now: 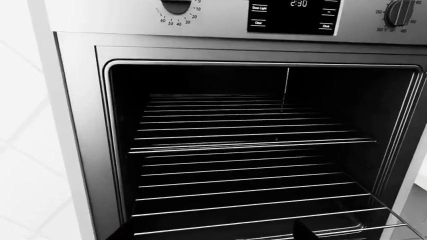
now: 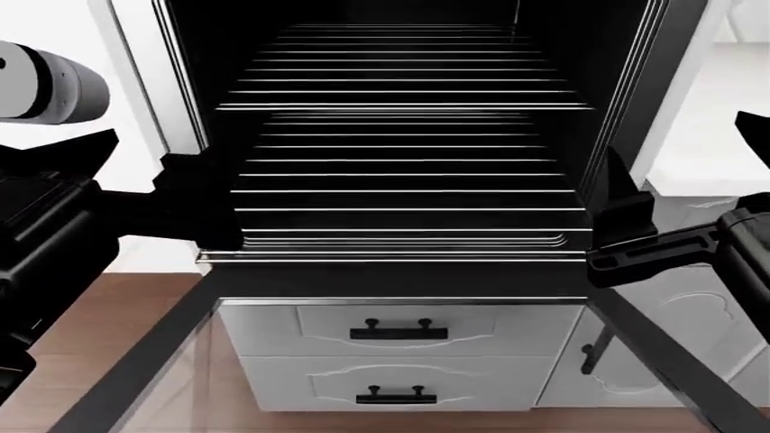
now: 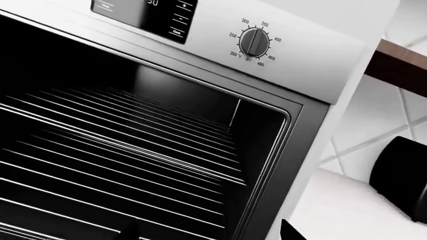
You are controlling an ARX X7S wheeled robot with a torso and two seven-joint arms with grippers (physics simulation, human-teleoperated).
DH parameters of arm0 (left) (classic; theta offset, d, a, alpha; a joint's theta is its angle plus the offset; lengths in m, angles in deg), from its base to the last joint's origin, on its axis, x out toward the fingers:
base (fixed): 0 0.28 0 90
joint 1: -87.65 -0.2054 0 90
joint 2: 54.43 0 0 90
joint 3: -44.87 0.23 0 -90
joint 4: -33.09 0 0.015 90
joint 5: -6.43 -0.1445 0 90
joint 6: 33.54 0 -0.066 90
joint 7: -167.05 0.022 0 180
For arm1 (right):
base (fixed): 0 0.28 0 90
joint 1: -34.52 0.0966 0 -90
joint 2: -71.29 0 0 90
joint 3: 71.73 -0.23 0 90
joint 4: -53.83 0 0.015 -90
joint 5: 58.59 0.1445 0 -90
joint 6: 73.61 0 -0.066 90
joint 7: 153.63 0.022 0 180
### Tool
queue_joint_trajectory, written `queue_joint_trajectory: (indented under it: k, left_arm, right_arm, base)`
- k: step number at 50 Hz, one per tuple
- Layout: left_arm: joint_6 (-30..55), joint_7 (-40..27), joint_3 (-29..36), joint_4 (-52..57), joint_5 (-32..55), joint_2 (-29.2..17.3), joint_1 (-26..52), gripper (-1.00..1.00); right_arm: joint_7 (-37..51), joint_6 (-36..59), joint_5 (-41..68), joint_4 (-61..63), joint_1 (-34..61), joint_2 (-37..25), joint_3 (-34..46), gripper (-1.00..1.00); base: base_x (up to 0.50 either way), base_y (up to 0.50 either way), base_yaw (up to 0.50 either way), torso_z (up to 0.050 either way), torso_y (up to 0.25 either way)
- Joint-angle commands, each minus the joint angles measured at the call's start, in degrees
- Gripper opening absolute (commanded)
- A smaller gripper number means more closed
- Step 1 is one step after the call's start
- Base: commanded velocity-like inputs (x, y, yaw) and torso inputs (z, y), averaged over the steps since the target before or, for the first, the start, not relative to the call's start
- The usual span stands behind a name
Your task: Fully slide the bottom oven rack out.
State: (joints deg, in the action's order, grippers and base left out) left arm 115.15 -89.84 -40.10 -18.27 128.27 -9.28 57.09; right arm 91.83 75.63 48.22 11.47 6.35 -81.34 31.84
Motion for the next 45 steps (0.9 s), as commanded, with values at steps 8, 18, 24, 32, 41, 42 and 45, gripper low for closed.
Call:
queue_joint_trajectory:
  k: [8,18,24,32,41,42,45]
  left_arm:
    - [0.0,1.04,0.02,-0.23,-1.5,-0.72,-0.79,1.0]
    - [-0.53,0.9,0.28,-0.22,-1.13,-1.25,-0.49,1.0]
    - [-0.53,1.56,0.38,-0.27,-1.91,-0.93,-1.03,1.0]
    - [-1.02,1.29,1.09,-0.23,-1.38,-0.93,-1.2,1.0]
    - [-0.76,1.15,2.53,-1.05,-1.06,-1.16,-0.09,1.0]
    - [-0.78,0.91,2.77,-1.13,-0.79,-1.3,0.33,1.0]
    - [-1.08,0.27,3.01,-1.38,-0.17,-1.76,1.62,1.0]
  right_arm:
    - [0.92,0.27,0.02,-0.82,1.07,1.1,1.52,1.0]
    - [0.4,-0.36,-0.25,-0.85,0.35,0.53,0.82,1.0]
    - [0.29,-0.53,-0.46,-0.68,0.01,0.58,0.82,1.0]
    - [-0.12,-1.56,-0.19,-0.89,-0.88,0.55,0.27,1.0]
    - [-0.31,-1.91,0.23,-2.05,-1.04,0.52,0.39,1.0]
    - [-0.05,-1.76,0.71,-2.3,-0.47,0.49,0.65,1.0]
    - [1.06,-1.12,2.21,-2.88,1.62,0.69,1.74,1.0]
  base:
    - [0.04,0.0,0.0,0.0,0.0]
    - [0.15,0.0,0.0,0.0,0.0]
    - [0.16,0.0,0.0,0.0,0.0]
    - [0.15,0.0,0.0,0.0,0.002]
    - [0.12,0.0,0.0,0.0,0.0]
    - [0.0,0.0,0.0,0.0,0.0]
    - [0.0,0.0,0.0,0.0,-0.123]
